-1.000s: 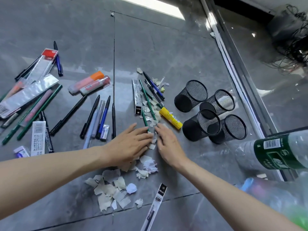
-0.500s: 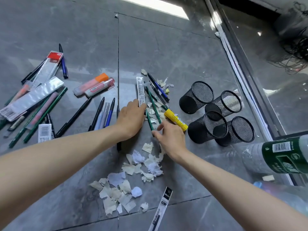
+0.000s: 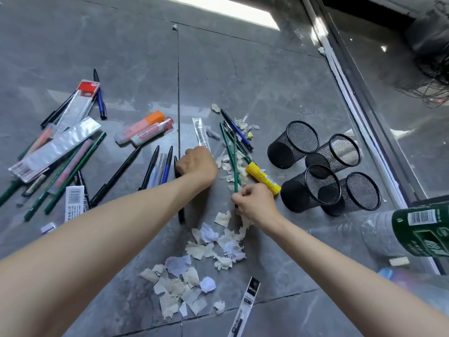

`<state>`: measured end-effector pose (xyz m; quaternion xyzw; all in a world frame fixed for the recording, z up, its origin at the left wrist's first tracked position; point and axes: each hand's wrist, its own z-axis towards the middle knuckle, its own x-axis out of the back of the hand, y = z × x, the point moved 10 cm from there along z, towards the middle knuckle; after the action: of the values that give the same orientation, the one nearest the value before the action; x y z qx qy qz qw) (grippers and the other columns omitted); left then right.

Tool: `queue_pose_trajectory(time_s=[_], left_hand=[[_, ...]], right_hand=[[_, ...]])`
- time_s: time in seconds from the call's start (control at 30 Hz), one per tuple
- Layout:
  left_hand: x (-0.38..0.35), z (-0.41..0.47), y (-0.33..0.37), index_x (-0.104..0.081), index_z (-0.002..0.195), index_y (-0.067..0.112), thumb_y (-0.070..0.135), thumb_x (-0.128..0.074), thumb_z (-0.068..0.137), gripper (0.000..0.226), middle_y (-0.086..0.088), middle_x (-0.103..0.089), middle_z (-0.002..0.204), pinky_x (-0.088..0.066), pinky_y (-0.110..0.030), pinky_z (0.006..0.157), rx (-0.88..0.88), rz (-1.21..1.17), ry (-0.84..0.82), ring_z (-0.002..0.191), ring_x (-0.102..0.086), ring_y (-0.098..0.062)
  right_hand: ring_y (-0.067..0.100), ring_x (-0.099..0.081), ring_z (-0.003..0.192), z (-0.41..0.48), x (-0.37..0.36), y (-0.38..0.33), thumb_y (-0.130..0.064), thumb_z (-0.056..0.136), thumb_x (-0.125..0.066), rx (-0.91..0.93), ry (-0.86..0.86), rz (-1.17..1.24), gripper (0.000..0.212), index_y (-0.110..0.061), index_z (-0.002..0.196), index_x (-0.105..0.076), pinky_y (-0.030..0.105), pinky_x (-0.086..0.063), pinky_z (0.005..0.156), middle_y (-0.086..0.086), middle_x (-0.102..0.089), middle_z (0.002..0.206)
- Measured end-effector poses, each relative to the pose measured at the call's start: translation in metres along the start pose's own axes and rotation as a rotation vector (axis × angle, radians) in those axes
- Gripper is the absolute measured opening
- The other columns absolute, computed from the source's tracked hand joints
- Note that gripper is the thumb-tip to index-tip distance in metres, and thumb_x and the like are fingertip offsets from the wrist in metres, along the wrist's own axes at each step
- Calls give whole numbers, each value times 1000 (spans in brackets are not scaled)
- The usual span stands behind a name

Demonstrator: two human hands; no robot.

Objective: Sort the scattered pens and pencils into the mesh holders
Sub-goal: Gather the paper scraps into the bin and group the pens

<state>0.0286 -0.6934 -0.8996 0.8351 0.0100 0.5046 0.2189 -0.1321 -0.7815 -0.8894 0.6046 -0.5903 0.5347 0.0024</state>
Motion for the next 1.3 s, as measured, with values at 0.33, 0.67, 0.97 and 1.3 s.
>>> queue_pose_trajectory(time_s=[0.33,0.67,0.97,1.3], left_hand=[[10,-16,-7,-37,124,7,5,-47,90,35,-19,-43,124,-35,-39,67,-32,-95,25,99,-53,-37],[5,-15,-16,-52,79,13,41,-47,93,31,-7,-60,82,-36,-33,63,-171,-453,-27,80,-56,-27],[17,-4,-15,-26,131,9,4,-52,86,52,-22,-54,114,-39,-41,71,-137,-290,50,100,-53,-42],[25,-14,-1,-34,127,17,17,-41,96,31,-16,-46,110,-36,-37,59,-351,229,141,83,-59,-39]], right_hand=[[9,-48,34,-3,-11,-9,1,90,-58,-43,-171,329,15,-7,84,-46,19,-38,34,14,-59,59],[14,-53,43,20,-38,-64,-8,78,-69,181,-79,145,17,-8,73,-54,24,-40,45,10,-59,56],[22,-11,145,47,-38,-91,-13,95,-41,486,-92,-519,49,-5,143,-31,33,-13,116,9,-3,160],[25,-1,147,72,-55,-83,-27,101,-29,380,-115,-695,59,-3,150,-7,42,5,119,16,-6,159]])
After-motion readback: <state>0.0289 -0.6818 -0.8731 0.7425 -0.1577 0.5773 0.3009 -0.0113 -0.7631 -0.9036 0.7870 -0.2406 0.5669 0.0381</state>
